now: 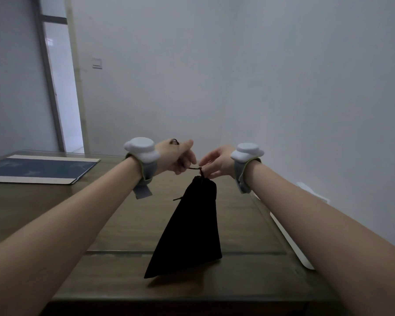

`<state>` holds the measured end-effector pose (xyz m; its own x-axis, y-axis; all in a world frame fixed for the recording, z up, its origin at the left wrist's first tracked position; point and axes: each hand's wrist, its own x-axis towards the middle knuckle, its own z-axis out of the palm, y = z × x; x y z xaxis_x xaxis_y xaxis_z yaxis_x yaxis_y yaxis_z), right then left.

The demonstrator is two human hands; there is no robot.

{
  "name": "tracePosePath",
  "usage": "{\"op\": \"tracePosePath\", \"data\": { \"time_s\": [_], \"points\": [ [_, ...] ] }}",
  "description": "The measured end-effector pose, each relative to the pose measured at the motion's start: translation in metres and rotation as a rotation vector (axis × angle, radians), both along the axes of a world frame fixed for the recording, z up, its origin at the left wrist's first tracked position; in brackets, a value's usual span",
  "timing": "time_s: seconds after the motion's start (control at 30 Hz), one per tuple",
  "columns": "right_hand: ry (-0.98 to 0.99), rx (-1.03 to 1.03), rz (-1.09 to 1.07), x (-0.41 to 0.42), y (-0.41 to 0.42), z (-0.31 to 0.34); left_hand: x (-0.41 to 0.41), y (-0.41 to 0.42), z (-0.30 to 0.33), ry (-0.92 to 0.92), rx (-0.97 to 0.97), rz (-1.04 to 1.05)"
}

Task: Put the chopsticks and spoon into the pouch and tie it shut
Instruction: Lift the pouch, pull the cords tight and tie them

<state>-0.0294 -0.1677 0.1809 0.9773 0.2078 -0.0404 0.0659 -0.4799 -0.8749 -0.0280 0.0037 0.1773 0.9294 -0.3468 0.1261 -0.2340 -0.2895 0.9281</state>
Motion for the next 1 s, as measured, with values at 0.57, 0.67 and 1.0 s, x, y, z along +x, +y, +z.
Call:
{"op": "tracePosePath", "data": {
  "time_s": [0.57, 0.67, 1.0],
  "points": [
    [-0.143, -0.412, -0.111, -0.007, -0.012, -0.012, 0.001, 0.009, 0.006, -0.262, 1.052, 0.149],
    [-0.126, -0.438, -0.099, -0.007, -0.013, -0.009, 0.001, 0.011, 0.005, -0.257, 1.067, 0.147],
    [-0.238, -0.547, -0.064, -0.009, -0.007, -0.002, 0.010, 0.020, 0.000, -0.304, 1.025, 0.215]
  ]
}}
